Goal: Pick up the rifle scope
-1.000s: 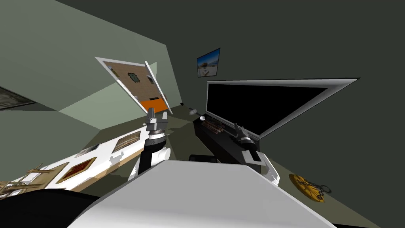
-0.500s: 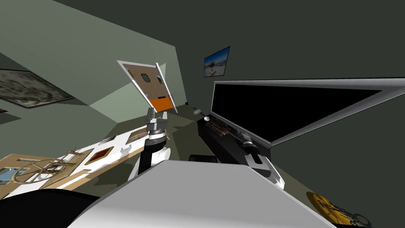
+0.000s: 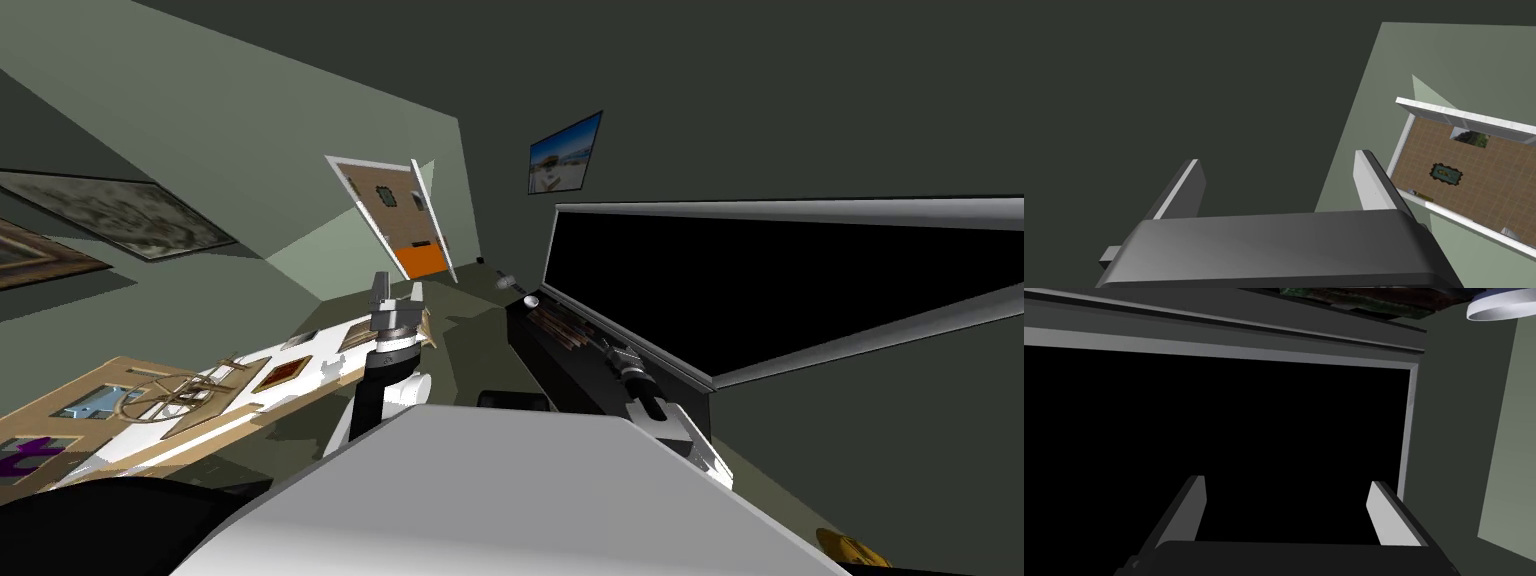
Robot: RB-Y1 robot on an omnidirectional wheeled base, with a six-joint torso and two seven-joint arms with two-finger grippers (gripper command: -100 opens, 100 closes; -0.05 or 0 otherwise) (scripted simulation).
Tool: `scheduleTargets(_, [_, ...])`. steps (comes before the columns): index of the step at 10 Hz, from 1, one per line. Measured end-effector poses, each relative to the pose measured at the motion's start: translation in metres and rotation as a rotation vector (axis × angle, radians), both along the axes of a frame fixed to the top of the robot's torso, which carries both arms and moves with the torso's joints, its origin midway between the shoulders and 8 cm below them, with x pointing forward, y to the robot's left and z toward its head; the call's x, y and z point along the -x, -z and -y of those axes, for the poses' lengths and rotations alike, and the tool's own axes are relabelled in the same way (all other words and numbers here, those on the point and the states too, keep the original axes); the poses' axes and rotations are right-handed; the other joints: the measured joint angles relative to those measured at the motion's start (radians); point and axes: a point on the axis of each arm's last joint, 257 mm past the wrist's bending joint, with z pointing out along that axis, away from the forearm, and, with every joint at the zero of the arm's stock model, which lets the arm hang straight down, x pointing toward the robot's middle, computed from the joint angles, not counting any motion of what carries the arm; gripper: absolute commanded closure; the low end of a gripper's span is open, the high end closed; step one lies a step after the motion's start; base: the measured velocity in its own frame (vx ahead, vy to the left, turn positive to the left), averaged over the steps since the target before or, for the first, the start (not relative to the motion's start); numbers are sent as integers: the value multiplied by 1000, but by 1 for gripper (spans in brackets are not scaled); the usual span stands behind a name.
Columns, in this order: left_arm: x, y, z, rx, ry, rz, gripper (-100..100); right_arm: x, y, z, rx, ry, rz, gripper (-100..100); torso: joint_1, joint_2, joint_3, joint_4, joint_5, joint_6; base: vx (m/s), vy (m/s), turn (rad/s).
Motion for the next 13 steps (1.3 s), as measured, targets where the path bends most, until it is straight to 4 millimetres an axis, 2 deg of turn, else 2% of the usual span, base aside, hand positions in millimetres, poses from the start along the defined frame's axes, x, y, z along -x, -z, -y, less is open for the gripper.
scheduleTargets(5, [0,0,0,0,0,0,0,47,63,46,165,39,-240,-100,-1,-1,-1,0,0,0,30,27,164])
scheduleTargets(7, [0,0,0,0,0,0,0,83,91,68,244,54,-367,-100,-1,-1,-1,0,0,0,28,22,136])
scheduleTargets(8, [0,0,0,0,0,0,0,101,98,83,285,54,-430,-100,-1,0,0,0,0,0,20,10,69])
scheduleTargets(12, [0,0,0,0,0,0,0,153,137,106,390,60,-613,-100,-1,0,0,0,0,0,29,5,147])
scheduleTargets(13, [0,0,0,0,0,0,0,179,146,120,434,58,-691,-100,-2,-1,0,0,0,0,48,-9,230])
